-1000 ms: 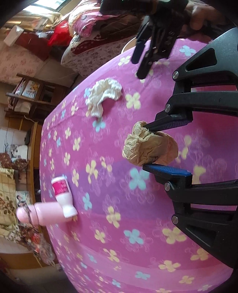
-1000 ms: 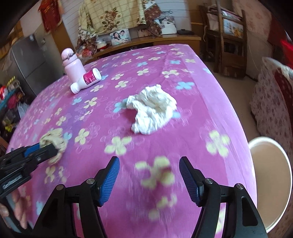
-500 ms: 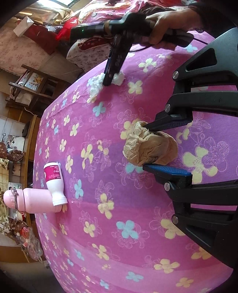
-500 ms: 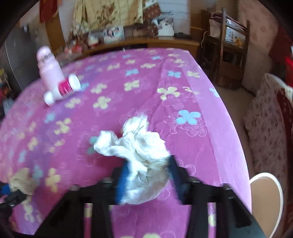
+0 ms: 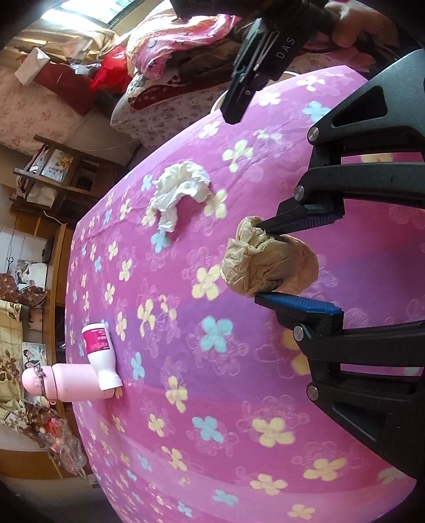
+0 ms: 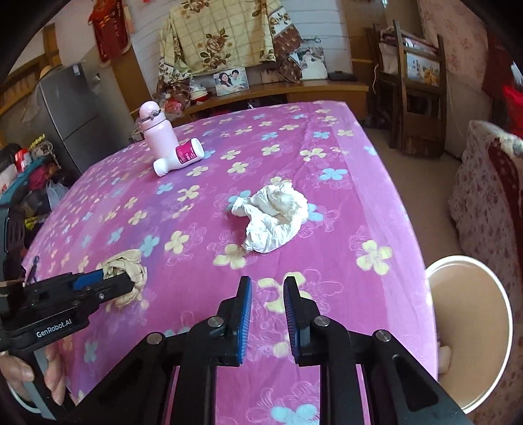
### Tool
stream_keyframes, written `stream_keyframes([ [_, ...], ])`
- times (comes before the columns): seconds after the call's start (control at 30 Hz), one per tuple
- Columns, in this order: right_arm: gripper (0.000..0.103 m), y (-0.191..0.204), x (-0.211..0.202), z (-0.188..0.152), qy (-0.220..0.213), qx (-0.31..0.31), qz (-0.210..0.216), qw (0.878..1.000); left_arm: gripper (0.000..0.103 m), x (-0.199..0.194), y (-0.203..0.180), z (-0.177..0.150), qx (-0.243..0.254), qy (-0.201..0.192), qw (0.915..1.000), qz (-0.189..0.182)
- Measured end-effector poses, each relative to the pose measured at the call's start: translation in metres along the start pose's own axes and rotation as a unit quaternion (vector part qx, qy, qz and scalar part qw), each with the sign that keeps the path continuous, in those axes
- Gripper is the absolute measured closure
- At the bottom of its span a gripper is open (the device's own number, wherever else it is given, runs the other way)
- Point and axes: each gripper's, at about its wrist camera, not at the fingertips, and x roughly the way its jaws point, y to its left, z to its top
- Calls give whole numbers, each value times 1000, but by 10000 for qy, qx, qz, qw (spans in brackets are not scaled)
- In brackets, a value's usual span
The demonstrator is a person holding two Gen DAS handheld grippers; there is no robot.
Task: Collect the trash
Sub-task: 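Grasp the beige crumpled tissue with the left tool while the right tool grasps the white tissue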
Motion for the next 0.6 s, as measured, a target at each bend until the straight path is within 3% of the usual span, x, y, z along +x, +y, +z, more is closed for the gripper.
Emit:
stream_keyframes([
  [0.03,79,0,1,1,-20,-23,-30,10000,70,0,-1,-1,-7,21,10000,-11],
  [0.1,31,0,9,4,66,6,-133,9999,70,-3,-1,-4,-5,4,10000,2],
  [0.13,27,-1,13,8,43,11,-129,9999,70,-4,-1,-5,-6,-4,10000,5],
  [0.23,27,-3,29,21,-38,-24,-266,9996,70,-5,2,-6,-34,14,10000,-4],
  [0.47,28,-1,102,60,309,-336,-472,9978,70,-1,13,-3,-110,38,9999,10],
  [0.53,51,0,115,65,334,-493,-528,9968,70,2,14,-3,-114,63,9999,18],
  [0.57,75,-1,119,65,362,-496,-555,9966,70,3,15,-3,-122,77,9999,9],
  [0.6,76,-3,119,64,377,-443,-570,9967,70,4,15,-3,-132,90,9999,-4],
])
